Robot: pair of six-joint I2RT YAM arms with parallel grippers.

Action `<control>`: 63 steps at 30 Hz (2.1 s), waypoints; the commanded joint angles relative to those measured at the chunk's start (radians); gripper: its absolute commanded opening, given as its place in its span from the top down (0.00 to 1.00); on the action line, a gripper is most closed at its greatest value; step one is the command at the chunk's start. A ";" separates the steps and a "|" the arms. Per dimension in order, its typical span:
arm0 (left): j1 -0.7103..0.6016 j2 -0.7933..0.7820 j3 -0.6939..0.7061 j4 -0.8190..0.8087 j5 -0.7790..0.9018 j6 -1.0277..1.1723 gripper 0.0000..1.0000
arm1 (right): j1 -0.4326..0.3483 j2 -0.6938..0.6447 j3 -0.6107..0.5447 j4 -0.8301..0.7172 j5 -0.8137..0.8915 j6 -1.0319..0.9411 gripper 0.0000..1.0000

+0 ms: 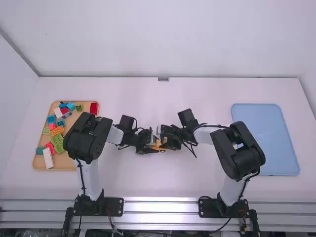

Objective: Assemble lego blocks to make yellow taxi

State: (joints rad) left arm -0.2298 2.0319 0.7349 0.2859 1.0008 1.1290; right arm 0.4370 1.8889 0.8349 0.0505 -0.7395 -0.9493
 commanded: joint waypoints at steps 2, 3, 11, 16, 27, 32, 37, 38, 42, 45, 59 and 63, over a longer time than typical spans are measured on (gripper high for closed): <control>0.000 0.016 -0.010 -0.019 -0.026 0.003 0.48 | -0.030 0.019 0.021 -0.012 -0.058 -0.021 0.51; 0.000 0.016 -0.010 -0.019 -0.026 0.004 0.48 | -0.034 0.019 0.023 -0.013 -0.063 -0.016 0.55; 0.000 0.016 -0.010 -0.019 -0.026 0.000 0.48 | -0.038 0.019 0.019 -0.044 -0.026 -0.071 0.69; 0.000 0.016 -0.010 -0.019 -0.026 0.001 0.48 | -0.002 0.019 -0.004 -0.035 0.023 -0.149 0.62; 0.000 0.016 -0.010 -0.019 -0.027 0.001 0.48 | -0.033 0.007 0.007 0.026 -0.087 -0.051 0.42; 0.000 0.016 -0.010 -0.019 -0.028 0.004 0.48 | -0.080 0.007 0.044 -0.086 -0.190 -0.137 0.42; 0.000 0.016 -0.010 -0.019 -0.057 -0.018 0.48 | -0.116 0.007 0.091 -0.229 -0.356 -0.288 0.42; 0.000 0.016 -0.010 -0.019 -0.057 -0.018 0.48 | -0.119 0.007 0.096 -0.243 -0.372 -0.304 0.42; 0.000 0.016 -0.010 -0.018 -0.056 -0.014 0.48 | -0.112 0.008 0.111 -0.266 -0.375 -0.327 0.66; 0.000 0.016 -0.010 -0.016 -0.056 -0.015 0.51 | -0.077 0.008 0.113 -0.214 -0.248 -0.221 1.00; 0.000 0.016 -0.010 -0.019 -0.049 -0.014 0.52 | 0.041 0.010 0.099 -0.163 0.105 -0.021 1.00; 0.000 0.016 -0.010 -0.019 -0.049 -0.015 0.52 | 0.034 0.010 0.087 -0.161 0.105 -0.027 1.00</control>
State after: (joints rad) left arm -0.2302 2.0319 0.7395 0.2832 0.9936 1.1240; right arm 0.4786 1.8923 0.9302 -0.0963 -0.7147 -0.9939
